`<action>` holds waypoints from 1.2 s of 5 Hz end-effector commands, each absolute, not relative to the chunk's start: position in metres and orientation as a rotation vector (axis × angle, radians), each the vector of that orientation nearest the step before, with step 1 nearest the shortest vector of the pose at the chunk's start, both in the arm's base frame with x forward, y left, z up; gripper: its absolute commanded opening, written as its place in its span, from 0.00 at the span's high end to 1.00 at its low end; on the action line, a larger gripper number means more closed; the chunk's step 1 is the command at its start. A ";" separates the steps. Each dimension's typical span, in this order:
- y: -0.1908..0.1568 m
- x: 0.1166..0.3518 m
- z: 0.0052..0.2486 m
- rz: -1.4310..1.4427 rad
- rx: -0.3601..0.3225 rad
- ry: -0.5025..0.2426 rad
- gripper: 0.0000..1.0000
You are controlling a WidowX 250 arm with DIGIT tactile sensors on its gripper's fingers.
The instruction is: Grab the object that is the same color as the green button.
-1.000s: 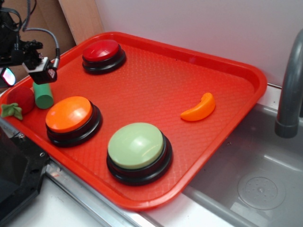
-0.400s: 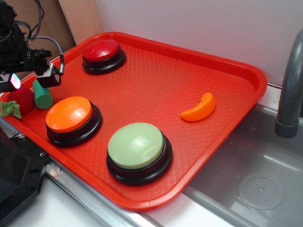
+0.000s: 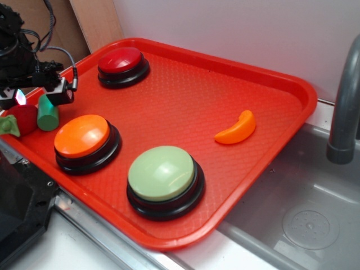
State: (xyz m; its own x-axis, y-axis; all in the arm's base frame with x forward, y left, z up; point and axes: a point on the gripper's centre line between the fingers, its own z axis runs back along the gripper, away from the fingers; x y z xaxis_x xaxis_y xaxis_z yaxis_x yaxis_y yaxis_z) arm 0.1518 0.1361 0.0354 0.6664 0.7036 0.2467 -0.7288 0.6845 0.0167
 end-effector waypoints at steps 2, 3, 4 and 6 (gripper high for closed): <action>0.135 0.157 0.013 0.717 -0.131 -0.181 0.00; 0.131 0.156 0.016 0.716 -0.136 -0.199 1.00; 0.131 0.156 0.020 0.728 -0.136 -0.211 1.00; 0.121 0.166 0.038 0.700 -0.121 -0.218 1.00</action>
State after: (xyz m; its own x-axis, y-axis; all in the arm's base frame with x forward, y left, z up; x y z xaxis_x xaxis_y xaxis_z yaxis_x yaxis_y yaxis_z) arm 0.1627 0.1144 0.0292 0.7498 0.6528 0.1085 -0.6296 0.7542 -0.1865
